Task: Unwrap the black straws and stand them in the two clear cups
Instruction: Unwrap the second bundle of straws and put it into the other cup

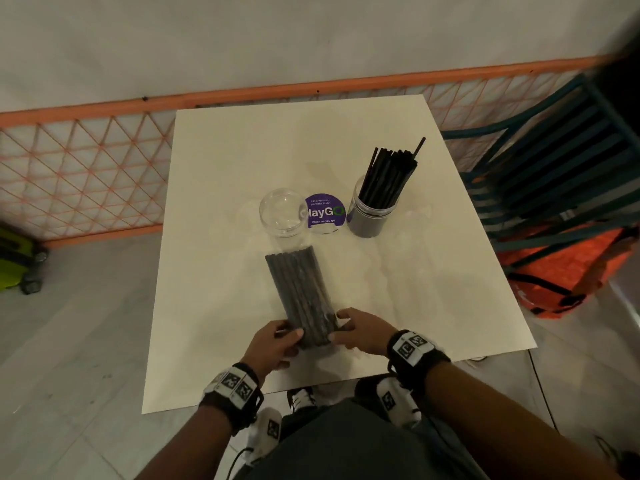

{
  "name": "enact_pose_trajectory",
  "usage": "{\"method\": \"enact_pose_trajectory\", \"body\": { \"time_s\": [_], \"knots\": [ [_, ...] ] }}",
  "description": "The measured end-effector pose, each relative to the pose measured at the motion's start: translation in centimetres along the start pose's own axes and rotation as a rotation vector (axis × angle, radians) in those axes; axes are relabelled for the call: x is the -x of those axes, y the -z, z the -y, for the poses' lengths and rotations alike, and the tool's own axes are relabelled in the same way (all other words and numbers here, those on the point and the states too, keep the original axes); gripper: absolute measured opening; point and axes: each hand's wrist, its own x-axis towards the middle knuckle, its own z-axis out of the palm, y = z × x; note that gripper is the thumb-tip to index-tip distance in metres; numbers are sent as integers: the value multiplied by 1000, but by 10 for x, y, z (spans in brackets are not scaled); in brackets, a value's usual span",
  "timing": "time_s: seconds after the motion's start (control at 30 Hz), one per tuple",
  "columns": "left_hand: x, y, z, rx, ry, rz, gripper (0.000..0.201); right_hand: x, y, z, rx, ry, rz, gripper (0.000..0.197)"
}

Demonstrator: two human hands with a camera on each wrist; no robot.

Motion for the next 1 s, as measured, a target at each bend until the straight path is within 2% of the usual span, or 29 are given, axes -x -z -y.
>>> {"method": "enact_pose_trajectory", "body": {
  "time_s": [0.13, 0.2, 0.27, 0.37, 0.43, 0.53, 0.67, 0.73, 0.77, 0.9, 1.0],
  "knots": [
    [5, -5, -6, 8, -74, -15, 19, -7, -8, 13, -124, 59, 9, 53],
    [9, -4, -10, 96, -113, -29, 21, -3, -2, 17, -212, 61, 37, 43],
    [13, -4, -16, 288, -108, -4, 24, 6, 7, 22, -294, 65, 89, 34],
    [17, -6, -23, 407, -91, -27, 17, 17, 15, 24, -350, 74, 113, 47],
    [16, -6, -23, 401, -73, -60, 17, 19, 17, 22, -363, 69, 93, 59],
    [19, -6, -26, 304, -84, -20, 25, 23, 25, 20, -348, 85, 50, 72],
    [40, -4, -37, -69, -225, -9, 17, 28, 43, 24, -247, 137, 13, 67],
    [54, -1, -45, -156, -297, 2, 7, 32, 50, 28, -208, 159, 2, 63],
    [61, 1, -50, -152, -319, 21, 5, 35, 54, 30, -205, 171, -11, 60],
    [92, 13, -81, -76, -442, 108, 18, 50, 66, 43, -197, 255, -77, 44],
    [110, 15, -117, -1, -578, 101, 17, 64, 70, 54, -188, 357, -120, 42]
  ]
}}
